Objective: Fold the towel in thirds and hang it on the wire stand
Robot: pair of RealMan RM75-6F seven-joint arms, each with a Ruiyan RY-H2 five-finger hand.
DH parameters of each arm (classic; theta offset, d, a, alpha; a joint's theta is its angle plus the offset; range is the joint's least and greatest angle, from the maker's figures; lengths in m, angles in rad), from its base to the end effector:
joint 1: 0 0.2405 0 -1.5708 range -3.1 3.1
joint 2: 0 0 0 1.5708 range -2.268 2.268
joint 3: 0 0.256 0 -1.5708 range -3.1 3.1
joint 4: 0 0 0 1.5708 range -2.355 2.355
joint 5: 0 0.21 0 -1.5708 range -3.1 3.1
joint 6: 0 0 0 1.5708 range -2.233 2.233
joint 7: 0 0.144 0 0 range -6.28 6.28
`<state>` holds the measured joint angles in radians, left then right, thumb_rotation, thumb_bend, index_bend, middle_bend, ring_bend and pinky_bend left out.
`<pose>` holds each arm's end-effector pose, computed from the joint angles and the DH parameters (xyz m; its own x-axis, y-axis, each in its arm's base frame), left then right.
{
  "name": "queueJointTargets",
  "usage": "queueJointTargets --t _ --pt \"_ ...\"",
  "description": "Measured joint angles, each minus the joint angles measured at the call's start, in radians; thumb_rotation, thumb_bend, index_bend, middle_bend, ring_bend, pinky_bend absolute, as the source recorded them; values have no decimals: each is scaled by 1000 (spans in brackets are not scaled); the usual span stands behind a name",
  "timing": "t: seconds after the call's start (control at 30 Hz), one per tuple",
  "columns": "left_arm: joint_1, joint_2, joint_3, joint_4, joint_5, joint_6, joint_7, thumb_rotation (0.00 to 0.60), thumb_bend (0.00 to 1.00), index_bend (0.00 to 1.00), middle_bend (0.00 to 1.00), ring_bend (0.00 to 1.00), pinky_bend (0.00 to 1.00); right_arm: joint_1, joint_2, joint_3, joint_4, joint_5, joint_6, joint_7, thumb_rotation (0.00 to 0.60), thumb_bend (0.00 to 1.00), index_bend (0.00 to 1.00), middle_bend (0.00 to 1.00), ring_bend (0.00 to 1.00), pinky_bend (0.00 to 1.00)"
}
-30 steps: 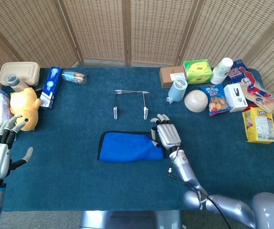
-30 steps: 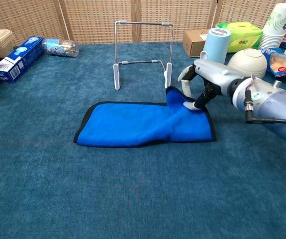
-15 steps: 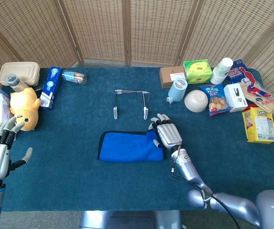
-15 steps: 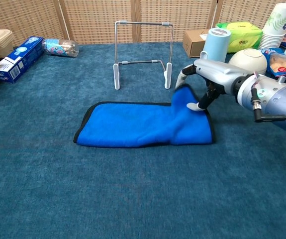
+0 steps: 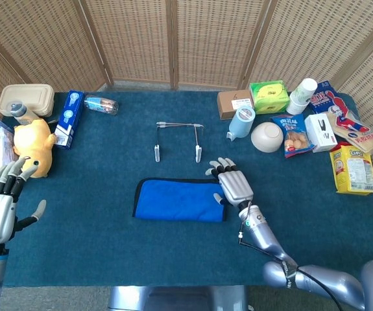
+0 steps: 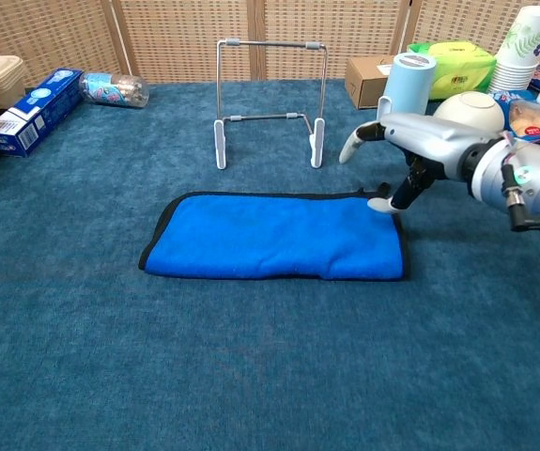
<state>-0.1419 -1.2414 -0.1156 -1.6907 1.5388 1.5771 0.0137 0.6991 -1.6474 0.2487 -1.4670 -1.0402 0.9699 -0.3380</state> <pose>-0.2579 0.2055 0.1368 0.1999 -0.1503 0.9682 0.9686 -0.1185 -0.2184 -0.1406 -0.3391 -0.0349 0.2901 -0.3028 0.9078 -0.9392 -0.2721 0.2094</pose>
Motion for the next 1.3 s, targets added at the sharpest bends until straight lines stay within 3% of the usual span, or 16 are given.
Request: queueJointTargets --t 0.43,0.77,1.07,1.3 --pt "-11 13 23 14 22 -32 30 600 423 242 129 0 0 -77 175 18 -211 -17 117 27 600 319 242 126 0 30" --pt "-56 34 52 64 71 -110 93 600 393 255 144 0 19 -167 305 -18 -346 -62 203 57 600 319 246 125 0 29" --pt "-135 6 55 198 143 -168 76 600 360 226 151 0 11 -237 385 -65 -406 -129 281 60 600 319 248 126 0 29" --pt "-239 -58 61 374 248 -207 38 600 341 212 144 0 4 -290 428 -95 -435 -174 330 75 600 319 248 126 0 29"
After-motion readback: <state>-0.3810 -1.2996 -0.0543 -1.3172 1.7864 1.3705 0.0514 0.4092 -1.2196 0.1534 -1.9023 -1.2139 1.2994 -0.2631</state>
